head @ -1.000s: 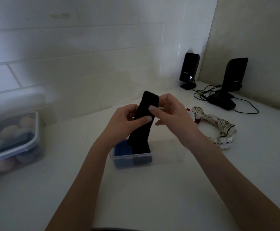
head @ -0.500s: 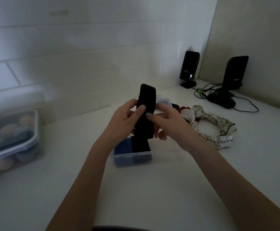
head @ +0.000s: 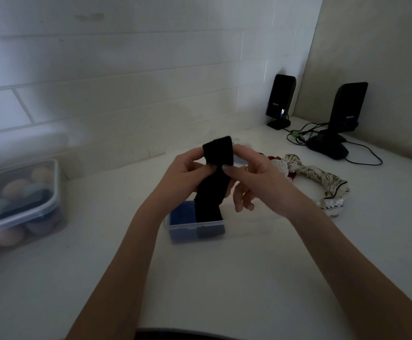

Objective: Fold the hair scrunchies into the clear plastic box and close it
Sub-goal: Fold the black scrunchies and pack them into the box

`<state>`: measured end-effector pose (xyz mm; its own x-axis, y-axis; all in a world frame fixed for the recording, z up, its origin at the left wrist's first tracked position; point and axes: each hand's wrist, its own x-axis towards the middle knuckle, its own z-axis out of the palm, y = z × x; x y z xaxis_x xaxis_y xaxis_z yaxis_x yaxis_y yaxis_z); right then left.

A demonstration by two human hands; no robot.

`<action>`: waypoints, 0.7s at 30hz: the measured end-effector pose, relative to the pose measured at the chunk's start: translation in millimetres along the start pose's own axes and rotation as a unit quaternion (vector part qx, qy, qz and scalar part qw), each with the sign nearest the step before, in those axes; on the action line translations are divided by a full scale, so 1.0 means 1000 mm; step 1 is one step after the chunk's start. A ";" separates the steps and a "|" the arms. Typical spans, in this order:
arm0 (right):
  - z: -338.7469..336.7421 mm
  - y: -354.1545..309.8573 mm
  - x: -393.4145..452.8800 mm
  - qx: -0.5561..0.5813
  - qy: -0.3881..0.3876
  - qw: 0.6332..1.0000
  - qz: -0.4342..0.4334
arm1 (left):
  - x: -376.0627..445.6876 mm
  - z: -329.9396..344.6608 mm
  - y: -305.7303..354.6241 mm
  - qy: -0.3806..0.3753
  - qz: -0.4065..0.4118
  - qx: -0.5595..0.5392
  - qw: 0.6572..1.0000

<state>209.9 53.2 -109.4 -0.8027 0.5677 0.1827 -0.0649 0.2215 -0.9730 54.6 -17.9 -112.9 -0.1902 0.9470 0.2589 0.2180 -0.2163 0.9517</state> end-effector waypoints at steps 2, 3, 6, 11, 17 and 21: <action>-0.001 0.002 0.000 -0.013 0.012 1.000 -0.022 | 0.000 0.000 0.000 -0.002 0.002 0.003 1.000; -0.002 0.002 0.000 -0.018 0.019 0.999 -0.032 | 0.001 0.000 -0.001 -0.007 0.002 0.006 1.000; -0.005 0.003 -0.001 -0.035 0.027 0.998 -0.054 | 0.002 -0.002 -0.003 -0.020 -0.012 0.023 0.999; -0.005 0.005 -0.001 -0.080 0.033 0.994 -0.060 | 0.003 -0.003 -0.005 -0.031 -0.037 0.022 0.999; -0.004 0.007 0.000 -0.154 0.036 0.984 -0.078 | 0.004 -0.003 -0.006 -0.020 -0.049 0.023 0.998; -0.004 0.006 0.000 -0.159 0.041 0.984 -0.074 | 0.003 -0.001 -0.005 -0.042 -0.082 -0.040 0.995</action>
<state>211.9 57.2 -115.2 -0.7471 0.5700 0.3421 0.0225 0.5360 -0.8439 52.3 -13.9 -116.2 -0.1363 0.9868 0.0879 0.1128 -0.0727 0.9910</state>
